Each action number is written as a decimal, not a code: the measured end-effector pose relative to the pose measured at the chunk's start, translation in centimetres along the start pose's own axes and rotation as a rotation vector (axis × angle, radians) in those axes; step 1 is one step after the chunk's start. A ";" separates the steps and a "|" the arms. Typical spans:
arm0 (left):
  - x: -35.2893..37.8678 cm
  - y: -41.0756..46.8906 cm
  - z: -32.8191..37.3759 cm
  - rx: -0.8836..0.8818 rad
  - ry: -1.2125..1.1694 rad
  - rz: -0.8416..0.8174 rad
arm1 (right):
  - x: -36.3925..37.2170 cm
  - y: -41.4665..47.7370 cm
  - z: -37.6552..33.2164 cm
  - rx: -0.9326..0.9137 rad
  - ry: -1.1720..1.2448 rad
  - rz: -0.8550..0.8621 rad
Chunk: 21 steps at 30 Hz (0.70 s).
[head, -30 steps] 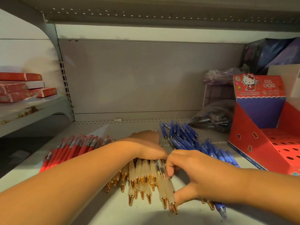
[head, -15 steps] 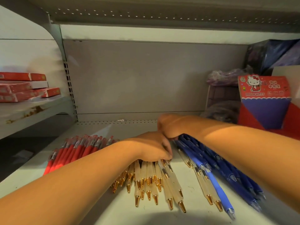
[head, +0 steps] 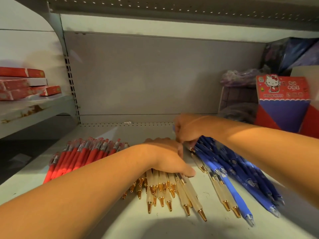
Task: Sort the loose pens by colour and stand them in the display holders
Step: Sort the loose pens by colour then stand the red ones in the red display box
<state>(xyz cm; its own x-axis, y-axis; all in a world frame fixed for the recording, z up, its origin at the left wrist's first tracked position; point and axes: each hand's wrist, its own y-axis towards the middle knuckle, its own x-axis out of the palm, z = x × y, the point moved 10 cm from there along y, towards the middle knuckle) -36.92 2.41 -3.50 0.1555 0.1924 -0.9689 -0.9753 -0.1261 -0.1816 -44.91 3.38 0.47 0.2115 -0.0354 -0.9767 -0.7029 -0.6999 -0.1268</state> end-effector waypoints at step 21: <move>-0.7 -0.8 0.8 0.123 -0.096 0.020 | 3.9 -4.3 1.1 0.064 -0.029 -0.308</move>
<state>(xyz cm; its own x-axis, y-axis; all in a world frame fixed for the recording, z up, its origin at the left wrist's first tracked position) -36.36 3.20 -2.57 0.1261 0.2843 -0.9504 -0.9908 -0.0122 -0.1351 -41.82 7.02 -2.97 0.4020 0.1920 -0.8953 -0.6504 -0.6283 -0.4268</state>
